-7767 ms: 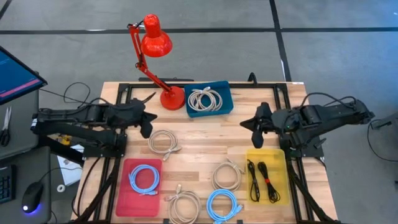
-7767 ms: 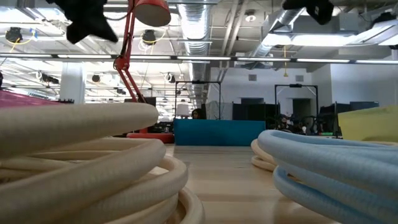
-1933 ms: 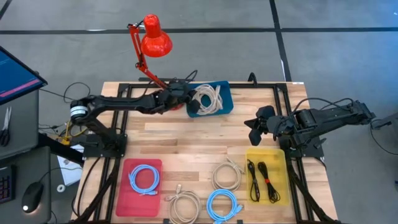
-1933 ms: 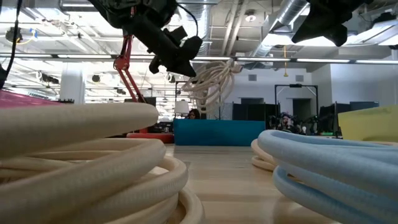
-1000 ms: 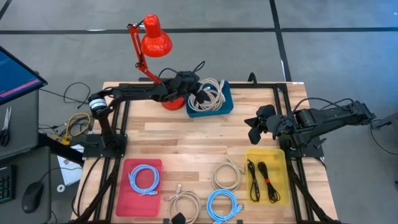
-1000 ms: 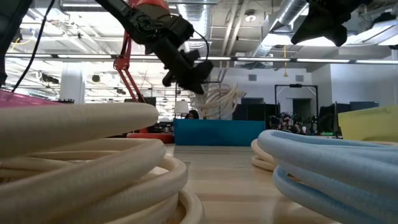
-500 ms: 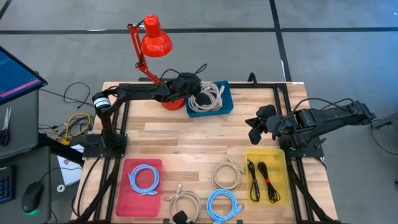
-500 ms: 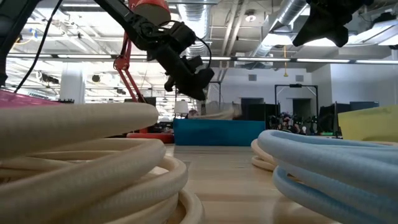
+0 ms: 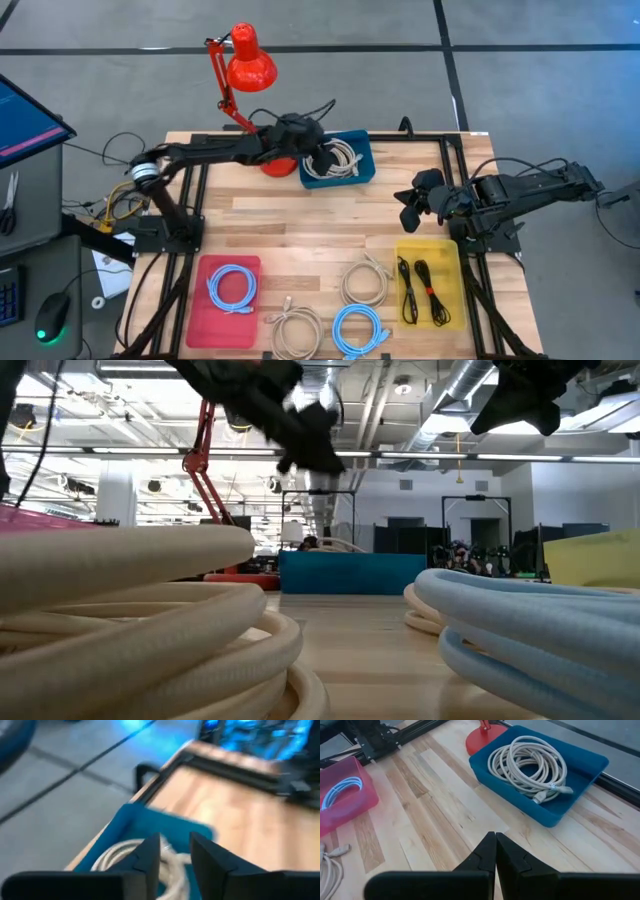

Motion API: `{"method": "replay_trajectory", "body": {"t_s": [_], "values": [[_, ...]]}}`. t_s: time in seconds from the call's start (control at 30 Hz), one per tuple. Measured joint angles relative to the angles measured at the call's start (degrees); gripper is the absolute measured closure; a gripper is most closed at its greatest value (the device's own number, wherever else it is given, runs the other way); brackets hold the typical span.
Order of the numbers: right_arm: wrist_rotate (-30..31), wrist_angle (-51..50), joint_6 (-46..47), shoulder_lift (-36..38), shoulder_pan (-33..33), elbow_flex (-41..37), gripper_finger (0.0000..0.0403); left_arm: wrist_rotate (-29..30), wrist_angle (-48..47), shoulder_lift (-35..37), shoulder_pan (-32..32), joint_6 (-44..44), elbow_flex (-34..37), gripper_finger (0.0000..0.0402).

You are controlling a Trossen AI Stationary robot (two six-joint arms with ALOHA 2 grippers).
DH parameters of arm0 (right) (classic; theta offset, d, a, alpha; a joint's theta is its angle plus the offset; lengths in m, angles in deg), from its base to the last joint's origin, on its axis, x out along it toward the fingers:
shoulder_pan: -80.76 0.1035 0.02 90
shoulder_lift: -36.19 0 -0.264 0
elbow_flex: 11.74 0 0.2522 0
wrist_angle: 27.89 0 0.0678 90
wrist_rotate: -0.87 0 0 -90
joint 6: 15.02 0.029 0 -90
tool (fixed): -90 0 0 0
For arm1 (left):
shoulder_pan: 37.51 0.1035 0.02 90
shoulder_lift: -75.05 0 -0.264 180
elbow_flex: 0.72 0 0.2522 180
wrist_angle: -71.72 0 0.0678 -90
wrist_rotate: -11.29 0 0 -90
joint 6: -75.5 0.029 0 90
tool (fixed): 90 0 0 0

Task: Sort HDMI cables
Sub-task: Put the blue HDMI cable into the red bin

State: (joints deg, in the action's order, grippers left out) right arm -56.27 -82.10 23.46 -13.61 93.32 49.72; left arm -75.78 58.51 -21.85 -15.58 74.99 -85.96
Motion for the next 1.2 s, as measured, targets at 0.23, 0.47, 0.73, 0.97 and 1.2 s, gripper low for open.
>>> {"method": "replay_trajectory", "body": {"t_s": [0.23, 0.47, 0.73, 0.97, 1.2], "values": [[-0.6, 1.0, 0.0, 0.0, 0.0, 0.0, 0.0403, -2.7, -7.6, 14.7, -6.1, 5.0, 0.0, 0.0379], [-4.9, 5.3, 0.0, 0.0, 0.2, 0.0, 0.0403, -2.3, -21.9, 25.3, -10.7, 4.4, 0.0, 0.0395], [-20.9, 8.8, 0.1, -0.2, 0.5, 0.0, 0.0403, -2.1, -27.4, 31.8, -16.2, 1.5, 0.8, 0.0397], [-22.6, 10.7, 0.1, -2.5, 3.8, 1.9, 0.0403, 0.0, -25.6, 38.9, -19.7, -6.4, 11.0, 0.0398], [-22.6, 3.4, 0.5, -6.6, 5.7, 6.6, 0.0403, 3.6, -14.3, 45.6, -24.4, -13.2, 22.9, 0.0398]]}}
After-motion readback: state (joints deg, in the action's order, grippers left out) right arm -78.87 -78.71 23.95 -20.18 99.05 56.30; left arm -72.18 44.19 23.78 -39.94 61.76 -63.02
